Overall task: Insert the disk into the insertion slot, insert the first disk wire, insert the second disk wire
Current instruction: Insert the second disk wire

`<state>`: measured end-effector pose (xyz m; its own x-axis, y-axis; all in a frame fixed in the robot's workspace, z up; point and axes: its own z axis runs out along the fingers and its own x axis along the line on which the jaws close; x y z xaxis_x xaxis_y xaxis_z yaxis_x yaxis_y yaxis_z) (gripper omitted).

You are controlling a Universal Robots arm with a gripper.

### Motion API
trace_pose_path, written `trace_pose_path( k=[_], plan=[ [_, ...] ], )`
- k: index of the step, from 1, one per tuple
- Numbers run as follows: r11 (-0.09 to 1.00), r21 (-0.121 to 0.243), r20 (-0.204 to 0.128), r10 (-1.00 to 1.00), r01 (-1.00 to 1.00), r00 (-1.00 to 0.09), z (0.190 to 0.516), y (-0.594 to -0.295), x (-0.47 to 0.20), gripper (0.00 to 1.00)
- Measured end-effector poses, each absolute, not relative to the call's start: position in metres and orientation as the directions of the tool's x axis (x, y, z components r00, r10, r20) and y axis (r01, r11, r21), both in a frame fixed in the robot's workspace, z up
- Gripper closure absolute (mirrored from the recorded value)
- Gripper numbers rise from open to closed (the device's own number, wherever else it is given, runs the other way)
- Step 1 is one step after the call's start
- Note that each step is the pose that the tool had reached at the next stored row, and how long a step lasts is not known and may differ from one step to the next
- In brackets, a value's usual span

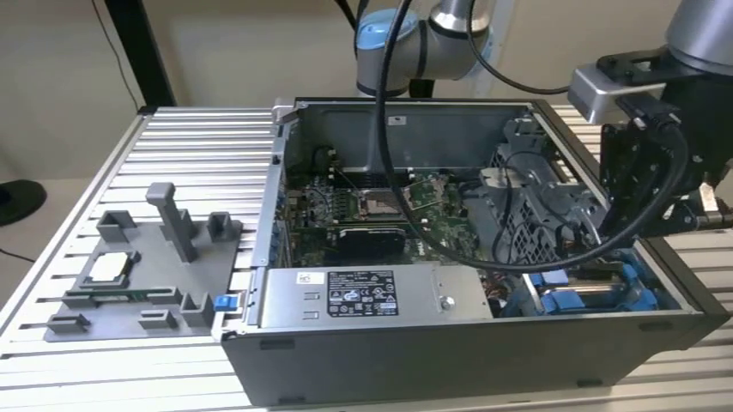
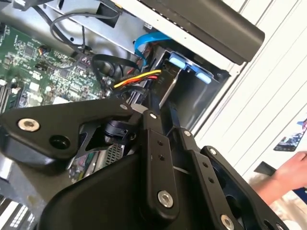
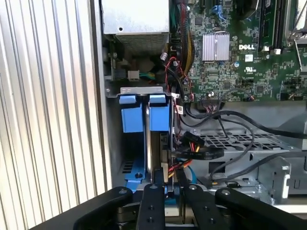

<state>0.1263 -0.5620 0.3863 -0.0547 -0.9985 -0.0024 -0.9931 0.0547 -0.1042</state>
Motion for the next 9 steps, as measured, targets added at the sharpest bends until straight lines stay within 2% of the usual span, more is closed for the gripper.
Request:
trace_pose_path(
  k=[9],
  plan=[
    [0.055, -0.104, -0.002, -0.999, -0.993, -0.055, 0.3956, -0.562, 0.1263, 0.0]
  ],
)
